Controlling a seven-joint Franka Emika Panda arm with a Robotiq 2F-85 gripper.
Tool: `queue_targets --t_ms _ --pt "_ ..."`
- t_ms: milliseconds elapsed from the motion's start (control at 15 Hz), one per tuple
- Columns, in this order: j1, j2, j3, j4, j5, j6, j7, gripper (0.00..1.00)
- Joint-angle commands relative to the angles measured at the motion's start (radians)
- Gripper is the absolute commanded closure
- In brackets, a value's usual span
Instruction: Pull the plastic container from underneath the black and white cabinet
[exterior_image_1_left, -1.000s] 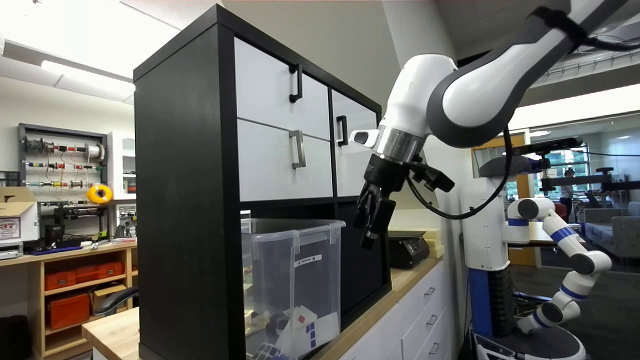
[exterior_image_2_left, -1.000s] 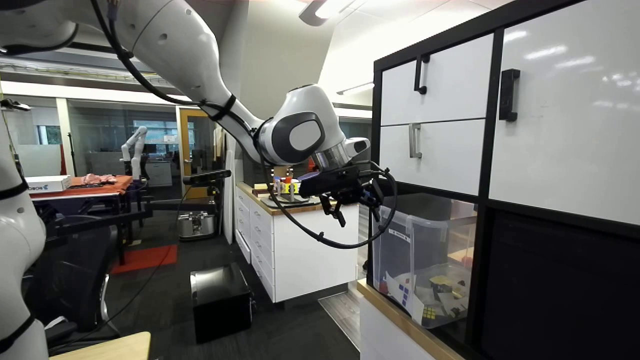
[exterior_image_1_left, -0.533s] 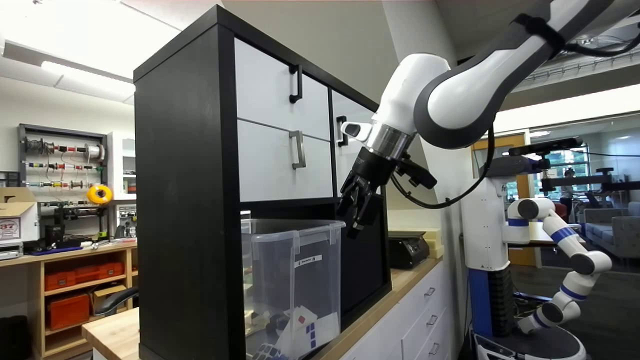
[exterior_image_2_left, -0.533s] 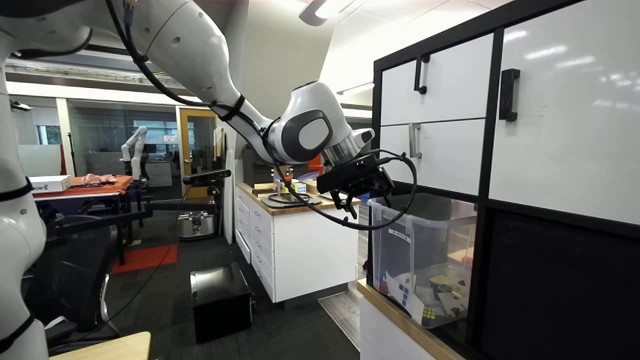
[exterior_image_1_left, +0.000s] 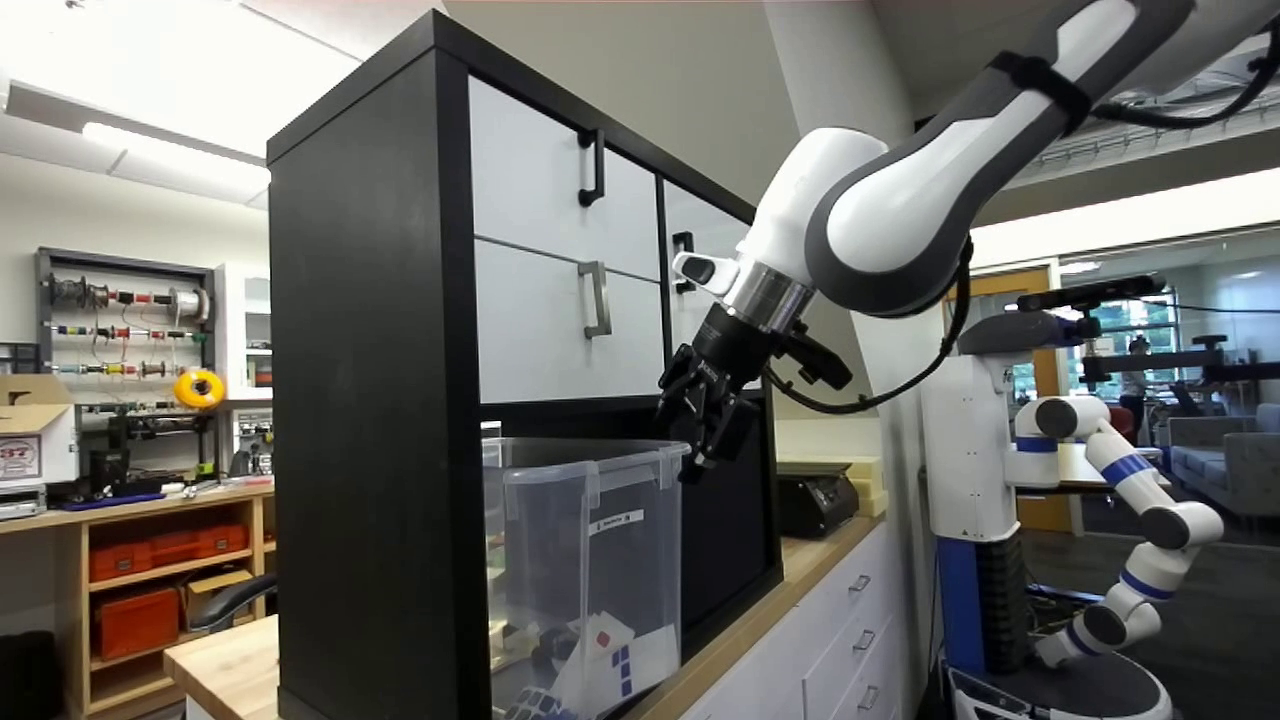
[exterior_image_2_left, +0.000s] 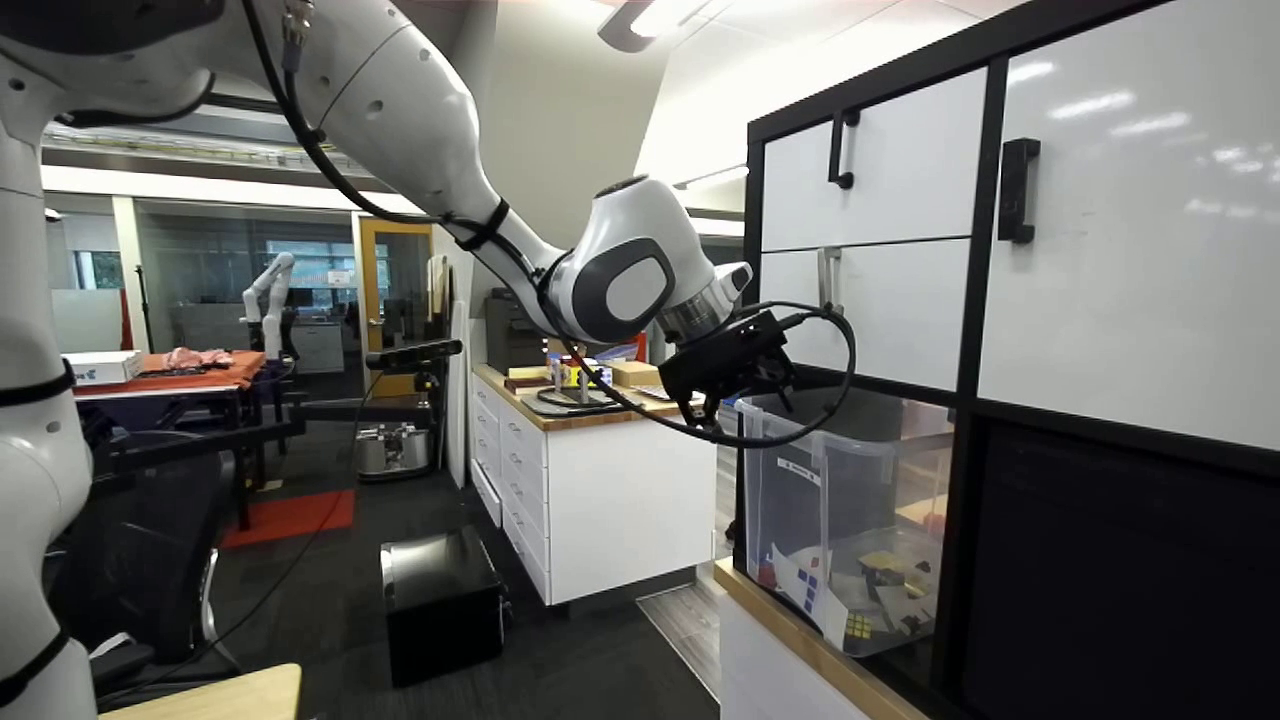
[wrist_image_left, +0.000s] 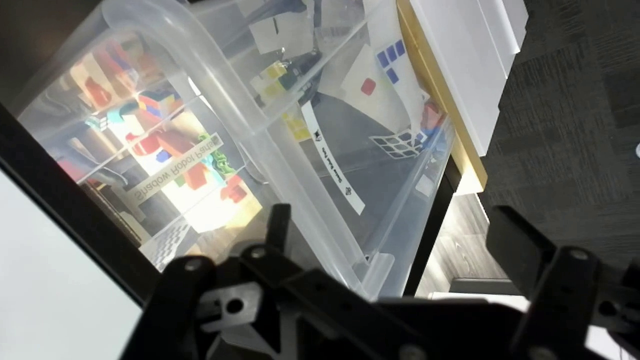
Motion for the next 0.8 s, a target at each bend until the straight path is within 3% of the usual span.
queue_targets --t_ms 0,733 --pt "-0.011 0.049 0.011 0.041 0.055 0.031 -0.111 0.0" --pt "-0.013 0.168 0.02 0.197 0.076 0.028 -0.201 0.0"
